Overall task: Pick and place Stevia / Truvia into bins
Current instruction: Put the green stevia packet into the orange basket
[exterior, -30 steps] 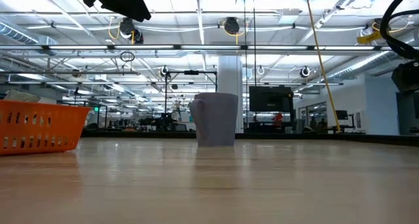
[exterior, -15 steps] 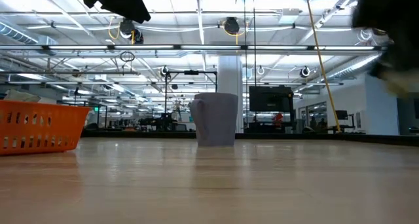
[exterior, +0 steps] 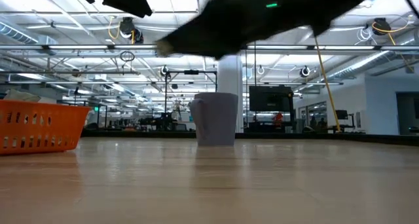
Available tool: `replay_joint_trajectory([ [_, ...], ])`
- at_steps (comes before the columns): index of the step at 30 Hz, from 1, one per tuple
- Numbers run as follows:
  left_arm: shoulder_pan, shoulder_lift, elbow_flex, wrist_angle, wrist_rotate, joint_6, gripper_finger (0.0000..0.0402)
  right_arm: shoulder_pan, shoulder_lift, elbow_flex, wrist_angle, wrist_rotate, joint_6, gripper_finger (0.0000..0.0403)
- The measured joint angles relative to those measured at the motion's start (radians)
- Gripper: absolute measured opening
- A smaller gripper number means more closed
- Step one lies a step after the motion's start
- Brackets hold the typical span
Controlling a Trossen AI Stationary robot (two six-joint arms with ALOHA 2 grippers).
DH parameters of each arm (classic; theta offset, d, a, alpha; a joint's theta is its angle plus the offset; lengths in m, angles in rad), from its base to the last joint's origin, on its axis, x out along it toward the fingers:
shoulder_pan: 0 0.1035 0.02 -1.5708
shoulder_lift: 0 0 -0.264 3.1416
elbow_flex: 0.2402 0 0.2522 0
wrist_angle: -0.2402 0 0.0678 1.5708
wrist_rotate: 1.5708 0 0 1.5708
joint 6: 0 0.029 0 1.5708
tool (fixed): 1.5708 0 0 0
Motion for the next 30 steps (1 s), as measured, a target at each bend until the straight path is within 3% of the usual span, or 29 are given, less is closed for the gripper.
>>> replay_joint_trajectory([
  [7,-0.018,0.000,0.000,0.019,0.005,0.039,0.0129,-0.087,0.275,0.367,-0.024,-0.001,-0.174,0.0020],
  [12,-0.039,0.000,0.000,0.019,-0.007,0.046,0.0129,-0.126,0.398,0.475,0.052,-0.003,-0.243,0.0034],
  [18,-0.061,0.000,0.000,0.019,-0.009,0.059,0.0129,-0.161,0.528,0.572,0.086,-0.059,-0.207,0.0075],
  [25,-0.085,0.000,0.000,0.018,-0.002,0.057,0.0129,-0.152,0.523,0.591,0.082,-0.054,-0.213,0.0127],
  [30,-0.106,0.000,0.000,0.017,0.001,0.053,0.0129,-0.122,0.395,0.591,-0.156,-0.052,-0.165,0.0140],
])
